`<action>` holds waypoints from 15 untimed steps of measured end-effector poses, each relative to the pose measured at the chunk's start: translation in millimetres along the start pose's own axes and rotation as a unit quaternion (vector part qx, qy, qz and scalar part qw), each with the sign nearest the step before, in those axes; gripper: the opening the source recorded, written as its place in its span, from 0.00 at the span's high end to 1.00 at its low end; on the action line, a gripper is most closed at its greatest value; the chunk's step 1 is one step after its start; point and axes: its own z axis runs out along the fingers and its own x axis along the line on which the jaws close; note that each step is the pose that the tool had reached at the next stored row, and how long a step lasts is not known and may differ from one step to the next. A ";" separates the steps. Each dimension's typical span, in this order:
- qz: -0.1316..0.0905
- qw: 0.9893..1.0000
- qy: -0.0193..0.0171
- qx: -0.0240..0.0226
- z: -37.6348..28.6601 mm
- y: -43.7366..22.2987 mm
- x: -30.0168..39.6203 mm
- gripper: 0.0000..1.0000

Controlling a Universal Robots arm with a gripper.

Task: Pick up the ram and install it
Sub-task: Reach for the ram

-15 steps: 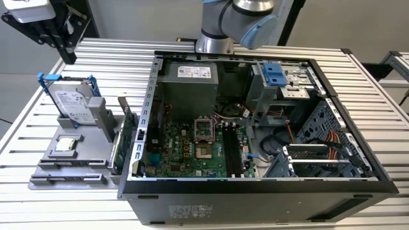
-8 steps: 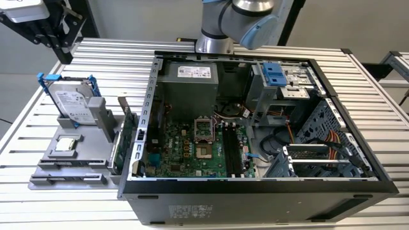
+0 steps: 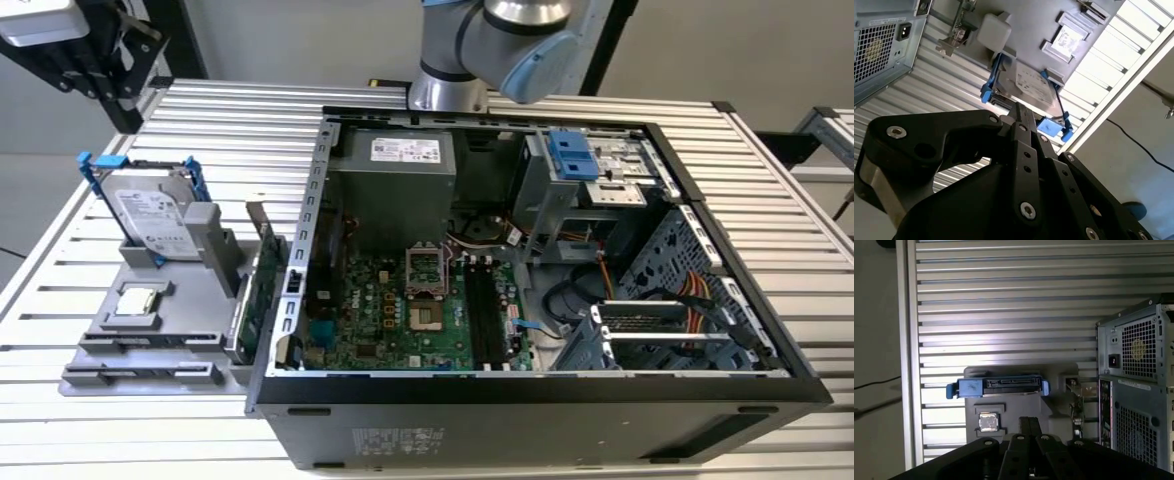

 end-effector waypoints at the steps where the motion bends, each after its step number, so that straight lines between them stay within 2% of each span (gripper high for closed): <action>1: 0.000 1.000 0.000 0.000 0.0 0.0 1.1 1.00; 15: 0.000 1.000 0.000 0.000 -0.3 -0.8 17.2 1.00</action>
